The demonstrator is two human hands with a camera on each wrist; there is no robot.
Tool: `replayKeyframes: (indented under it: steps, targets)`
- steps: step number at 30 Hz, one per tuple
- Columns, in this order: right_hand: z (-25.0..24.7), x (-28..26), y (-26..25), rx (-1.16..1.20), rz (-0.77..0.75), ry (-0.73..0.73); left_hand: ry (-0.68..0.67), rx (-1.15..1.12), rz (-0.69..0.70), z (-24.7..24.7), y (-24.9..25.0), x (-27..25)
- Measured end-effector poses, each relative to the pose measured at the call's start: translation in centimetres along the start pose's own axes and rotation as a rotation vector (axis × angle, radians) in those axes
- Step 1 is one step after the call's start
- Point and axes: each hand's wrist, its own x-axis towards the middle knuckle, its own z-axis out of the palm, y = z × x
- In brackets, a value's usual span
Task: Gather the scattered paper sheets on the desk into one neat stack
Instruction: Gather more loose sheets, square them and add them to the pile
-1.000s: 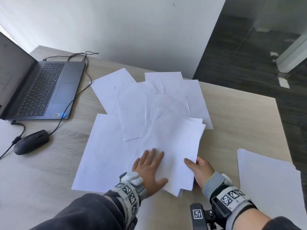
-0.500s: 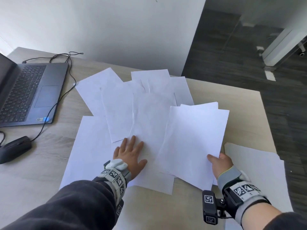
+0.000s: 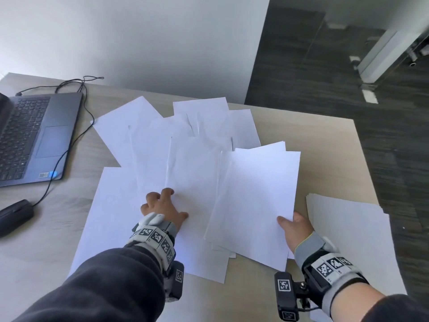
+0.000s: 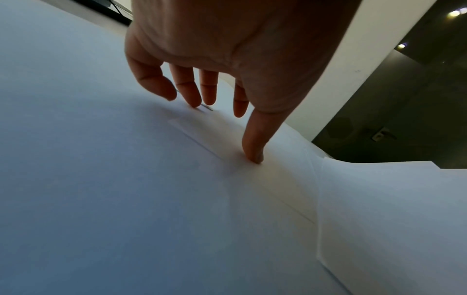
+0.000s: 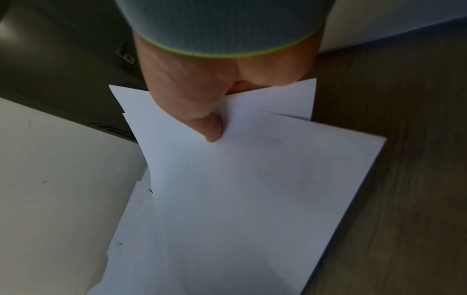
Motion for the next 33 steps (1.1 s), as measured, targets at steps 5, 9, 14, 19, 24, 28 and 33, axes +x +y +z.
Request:
replayKeyframes:
  steps: [5,9,14,19,24,28,33]
  targets:
    - [-1.1,0.0,-0.2,0.015,-0.031,0.084,-0.044,-0.061,-0.060,-0.2,-0.3,0.3]
    - [-2.6,0.2,-0.5,0.065,-0.049,0.209,-0.058,-0.113,-0.081,-0.3,-0.7,0.5]
    - [-4.1,0.0,-0.7,0.080,-0.050,0.270,0.006,-0.346,-0.055,-0.1,-1.4,0.8]
    - [-4.1,-0.1,-0.2,0.055,-0.045,0.242,-0.054,-0.714,-0.120,-0.6,-1.9,1.0]
    - [-3.4,-0.5,0.3,0.091,-0.031,0.168,-0.127,-1.092,-0.241,-0.4,-2.8,0.6]
    - [-2.3,-1.0,0.7,0.129,0.000,0.000,-0.225,-1.108,-0.194,0.6,-2.4,-0.3]
    - [-0.6,-1.8,1.0,0.168,0.076,-0.128,-0.365,-0.945,-0.101,2.3,0.1,-3.0]
